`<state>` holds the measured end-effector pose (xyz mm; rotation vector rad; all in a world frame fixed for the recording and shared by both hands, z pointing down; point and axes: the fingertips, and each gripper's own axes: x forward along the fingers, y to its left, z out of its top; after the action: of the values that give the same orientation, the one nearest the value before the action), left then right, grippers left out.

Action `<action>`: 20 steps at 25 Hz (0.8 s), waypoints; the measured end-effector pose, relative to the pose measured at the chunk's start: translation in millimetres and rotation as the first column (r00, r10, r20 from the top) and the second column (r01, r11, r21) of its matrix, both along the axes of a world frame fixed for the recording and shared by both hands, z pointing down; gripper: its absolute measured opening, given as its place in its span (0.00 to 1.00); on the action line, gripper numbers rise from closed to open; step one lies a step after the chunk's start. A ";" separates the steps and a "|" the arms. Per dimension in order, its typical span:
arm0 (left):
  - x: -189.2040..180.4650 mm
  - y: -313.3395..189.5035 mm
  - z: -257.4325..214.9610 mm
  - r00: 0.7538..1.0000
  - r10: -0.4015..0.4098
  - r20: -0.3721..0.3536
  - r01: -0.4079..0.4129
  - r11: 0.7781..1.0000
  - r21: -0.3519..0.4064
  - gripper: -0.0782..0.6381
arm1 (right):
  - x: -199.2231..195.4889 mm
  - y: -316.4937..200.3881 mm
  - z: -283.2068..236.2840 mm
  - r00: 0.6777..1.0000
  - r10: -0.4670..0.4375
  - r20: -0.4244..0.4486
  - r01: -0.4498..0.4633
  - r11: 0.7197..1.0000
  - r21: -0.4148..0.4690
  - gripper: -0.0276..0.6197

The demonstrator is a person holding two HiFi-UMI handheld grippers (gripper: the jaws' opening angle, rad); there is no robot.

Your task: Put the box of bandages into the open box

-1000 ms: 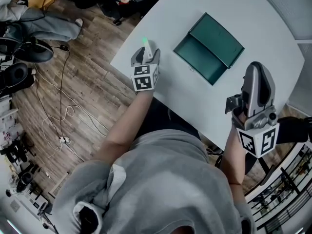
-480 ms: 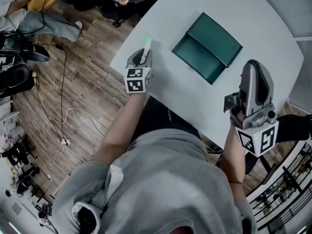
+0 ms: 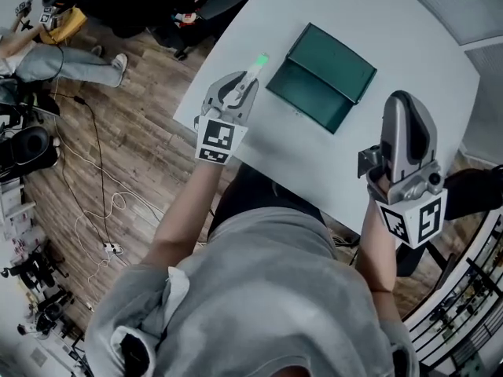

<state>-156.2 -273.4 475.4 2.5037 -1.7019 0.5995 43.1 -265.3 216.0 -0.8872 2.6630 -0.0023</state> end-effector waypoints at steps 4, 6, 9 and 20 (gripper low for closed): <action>60.9 -7.7 6.2 0.969 0.247 0.022 -0.246 0.969 -0.036 0.26 | 14.7 2.1 -2.1 0.999 0.033 -0.004 -0.033 0.999 0.001 0.12; 89.8 -8.0 17.2 0.932 0.363 0.014 -0.361 0.929 -0.078 0.26 | 25.0 1.8 -1.6 0.999 0.054 -0.006 -0.054 0.999 -0.003 0.12; 129.0 -6.8 36.3 0.837 0.543 0.064 -0.533 0.837 -0.126 0.26 | 43.1 1.1 1.9 0.994 0.112 -0.010 -0.112 0.994 -0.013 0.12; 195.9 -8.1 100.5 0.572 0.815 0.094 -0.775 0.574 -0.266 0.26 | 102.1 3.1 21.6 0.964 0.264 -0.034 -0.265 0.963 -0.051 0.12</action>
<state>39.7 -281.5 576.0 3.0335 -0.3346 1.0378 145.2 -262.1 237.6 -1.2637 2.5574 -0.0010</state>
